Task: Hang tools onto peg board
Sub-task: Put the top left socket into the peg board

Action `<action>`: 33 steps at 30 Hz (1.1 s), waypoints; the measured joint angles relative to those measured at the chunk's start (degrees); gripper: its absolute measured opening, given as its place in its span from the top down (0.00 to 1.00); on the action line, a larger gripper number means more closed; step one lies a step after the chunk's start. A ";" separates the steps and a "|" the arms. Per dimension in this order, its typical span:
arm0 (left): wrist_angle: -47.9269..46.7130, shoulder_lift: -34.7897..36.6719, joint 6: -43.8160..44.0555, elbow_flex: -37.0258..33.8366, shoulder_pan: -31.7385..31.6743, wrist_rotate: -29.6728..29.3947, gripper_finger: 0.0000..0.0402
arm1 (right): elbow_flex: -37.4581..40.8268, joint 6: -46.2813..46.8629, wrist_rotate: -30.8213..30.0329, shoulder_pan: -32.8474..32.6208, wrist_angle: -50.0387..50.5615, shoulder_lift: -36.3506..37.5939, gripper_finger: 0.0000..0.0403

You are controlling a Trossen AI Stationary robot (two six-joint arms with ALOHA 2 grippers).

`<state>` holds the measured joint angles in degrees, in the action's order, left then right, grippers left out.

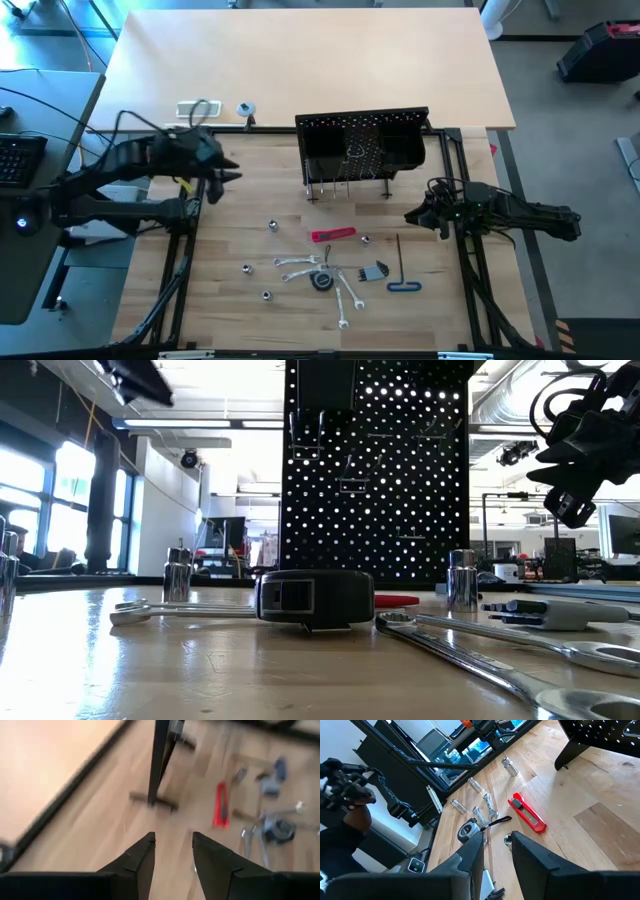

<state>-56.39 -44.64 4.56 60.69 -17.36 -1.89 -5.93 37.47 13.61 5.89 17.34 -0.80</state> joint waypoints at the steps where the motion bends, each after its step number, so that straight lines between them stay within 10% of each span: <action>1: -0.97 -0.54 0.51 -0.10 0.44 -0.64 0.70 | -0.01 0.00 0.00 0.02 0.00 0.00 0.77; 10: 4.49 2.87 7.65 -14.80 5.55 -3.00 0.70 | 0.00 0.00 0.00 0.01 0.00 0.01 0.77; 22: 36.14 13.57 25.91 -40.70 15.57 -2.07 0.70 | -0.02 0.00 0.01 0.01 0.00 0.00 0.77; 33: 52.65 6.63 26.16 -51.57 28.92 -15.93 0.58 | -0.01 0.00 0.02 0.02 0.00 0.01 0.77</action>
<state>-3.74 -38.02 30.73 9.13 11.56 -17.83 -5.95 37.47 13.62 5.91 17.34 -0.78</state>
